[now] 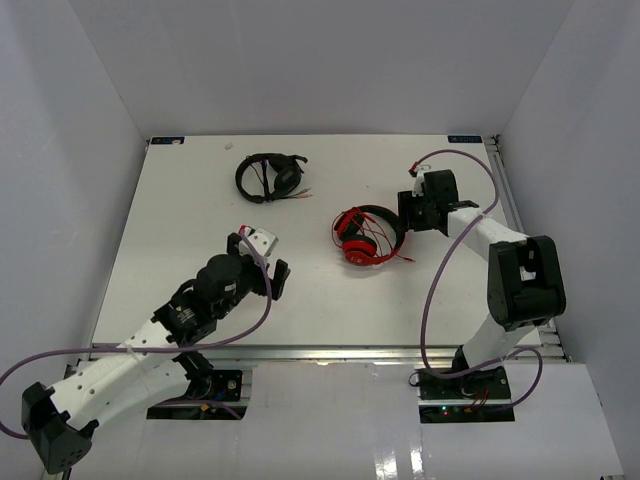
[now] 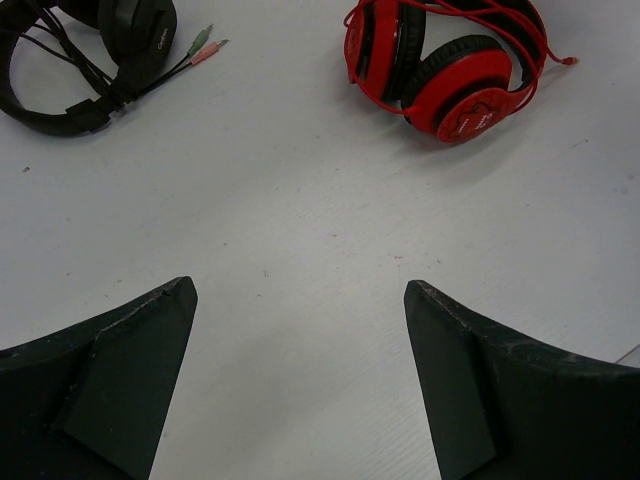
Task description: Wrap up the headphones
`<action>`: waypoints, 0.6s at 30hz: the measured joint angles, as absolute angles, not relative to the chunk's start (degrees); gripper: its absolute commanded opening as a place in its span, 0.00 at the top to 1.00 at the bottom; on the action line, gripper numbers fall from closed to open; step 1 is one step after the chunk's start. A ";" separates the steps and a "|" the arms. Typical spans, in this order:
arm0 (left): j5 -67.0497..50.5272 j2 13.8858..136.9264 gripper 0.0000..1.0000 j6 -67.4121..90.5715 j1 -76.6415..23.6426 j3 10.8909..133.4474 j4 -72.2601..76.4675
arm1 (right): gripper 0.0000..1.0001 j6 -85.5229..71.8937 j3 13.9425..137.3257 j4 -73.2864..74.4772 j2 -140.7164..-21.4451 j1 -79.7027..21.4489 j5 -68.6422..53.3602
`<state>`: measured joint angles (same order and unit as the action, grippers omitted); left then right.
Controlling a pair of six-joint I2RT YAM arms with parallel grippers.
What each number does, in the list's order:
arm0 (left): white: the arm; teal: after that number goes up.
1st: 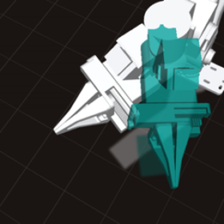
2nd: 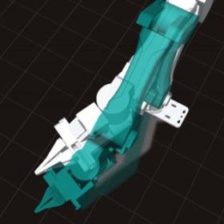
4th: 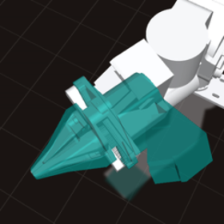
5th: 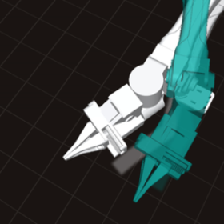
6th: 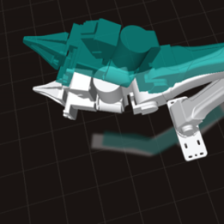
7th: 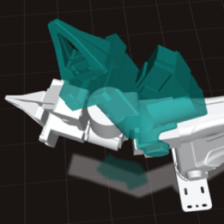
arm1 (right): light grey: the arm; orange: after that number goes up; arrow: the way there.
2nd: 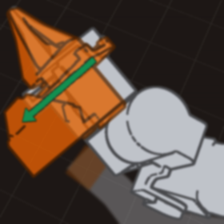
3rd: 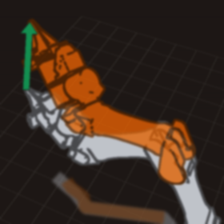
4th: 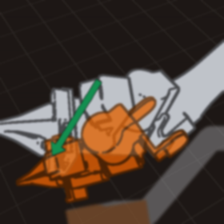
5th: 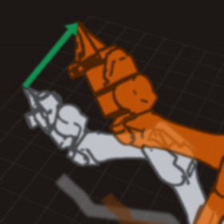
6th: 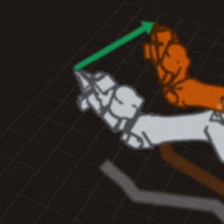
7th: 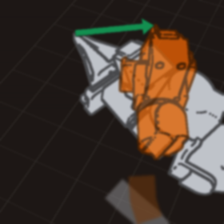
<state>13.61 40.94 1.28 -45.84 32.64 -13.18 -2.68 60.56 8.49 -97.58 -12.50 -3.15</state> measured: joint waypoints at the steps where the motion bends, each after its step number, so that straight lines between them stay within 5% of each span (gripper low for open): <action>1: 13.70 40.72 0.03 1.28 -45.84 32.57 -13.14 | 0.23 -2.30 60.12 8.53 -96.18 -12.30 -3.16; 5: 14.04 39.42 0.02 1.13 -45.84 32.06 -12.79 | 0.01 2.03 59.03 10.66 -88.66 -11.31 -4.78; 7: 14.15 38.60 0.02 1.06 -45.84 31.83 -12.55 | 0.10 4.96 58.78 12.03 -84.11 -10.95 -6.53; 18: 14.01 36.26 0.02 1.08 -45.84 31.66 -12.02 | 0.10 8.52 43.20 12.25 -56.12 -10.98 -6.95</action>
